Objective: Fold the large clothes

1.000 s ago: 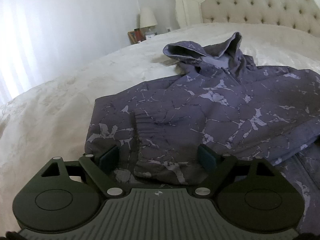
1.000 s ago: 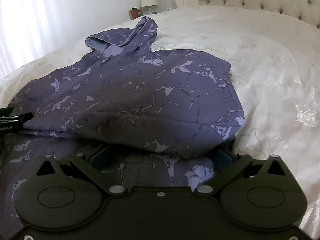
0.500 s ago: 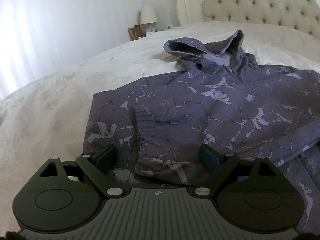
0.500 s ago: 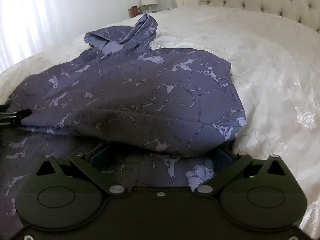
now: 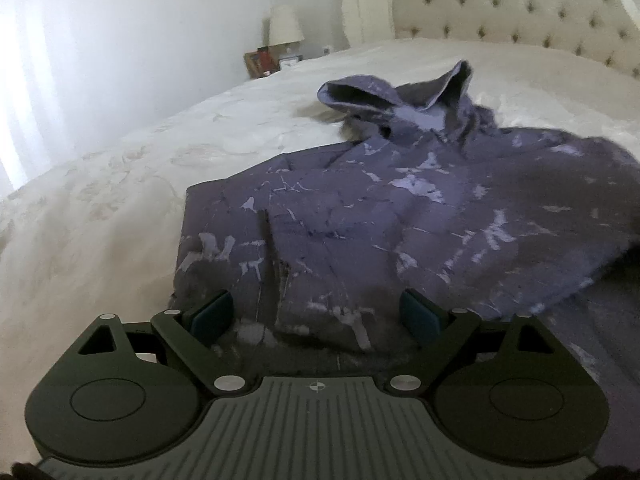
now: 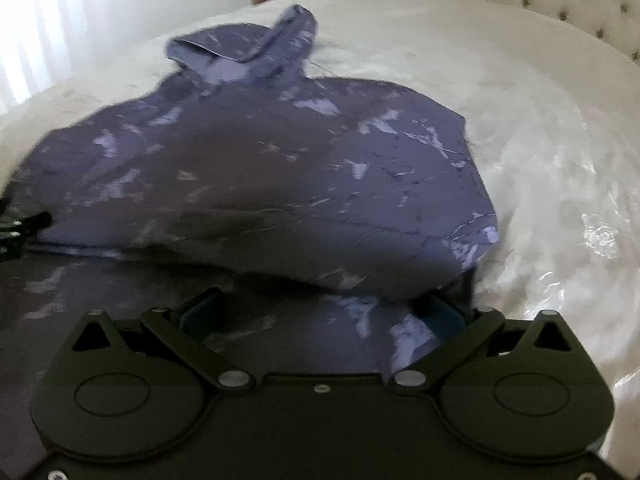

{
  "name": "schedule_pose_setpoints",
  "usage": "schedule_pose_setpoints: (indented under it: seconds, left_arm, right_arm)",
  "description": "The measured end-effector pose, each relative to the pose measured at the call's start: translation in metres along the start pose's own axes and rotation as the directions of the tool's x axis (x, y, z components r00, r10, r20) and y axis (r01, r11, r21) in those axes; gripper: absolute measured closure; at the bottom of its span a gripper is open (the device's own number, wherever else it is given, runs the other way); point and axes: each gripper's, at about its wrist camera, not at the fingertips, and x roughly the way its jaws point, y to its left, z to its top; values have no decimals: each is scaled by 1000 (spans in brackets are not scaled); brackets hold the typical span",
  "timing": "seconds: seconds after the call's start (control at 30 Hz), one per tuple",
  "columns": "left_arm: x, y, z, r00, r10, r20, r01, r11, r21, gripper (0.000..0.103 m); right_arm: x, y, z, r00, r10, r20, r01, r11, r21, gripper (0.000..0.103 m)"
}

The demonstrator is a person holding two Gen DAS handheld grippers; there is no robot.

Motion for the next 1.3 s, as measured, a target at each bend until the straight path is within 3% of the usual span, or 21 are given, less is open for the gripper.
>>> schedule_pose_setpoints:
  seconds: [0.2, 0.37, 0.47, 0.67, 0.8, 1.0, 1.13, 1.2, 1.27, 1.3]
  left_arm:
    - [-34, 11, -17, 992, -123, -40, 126, 987, 95, 14]
    - [-65, 40, 2, 974, -228, -14, 228, 974, 9, 14]
    - [-66, 53, 33, 972, -234, 16, 234, 972, -26, 14]
    - [-18, 67, 103, 979, -196, 55, 200, 976, -86, 14]
    - [26, 65, 138, 983, -175, 61, 181, 977, -109, 14]
    - [88, 49, 165, 981, -188, 42, 192, 963, -190, 14]
    - [129, 29, 171, 984, -177, 4, 175, 965, -197, 14]
    - [146, 21, 173, 987, -163, -7, 159, 971, -177, 14]
    - [160, 13, 175, 990, -140, -7, 138, 980, -143, 14]
    - [165, 10, 176, 992, -128, -2, 127, 984, -128, 14]
  right_arm:
    - [-38, 9, 4, 986, 168, 10, -168, 985, -33, 1]
    - [-61, 16, 35, 968, 240, 65, -236, 970, -65, 1]
    - [-54, 21, 66, 966, 246, 83, -240, 968, -71, 1]
    - [-3, 27, 125, 975, 188, 121, -177, 980, -93, 1]
    - [37, 20, 164, 972, 181, 148, -178, 983, -30, 1]
    - [90, 6, 204, 977, 119, 177, -130, 990, 55, 1]
    - [126, 4, 218, 986, 75, 148, -84, 995, 59, 1]
    - [141, 6, 222, 989, 61, 133, -66, 997, 31, 10]
    - [154, 8, 227, 991, 66, 115, -65, 998, -7, 27]
    - [160, 10, 229, 992, 76, 104, -74, 997, -23, 42]
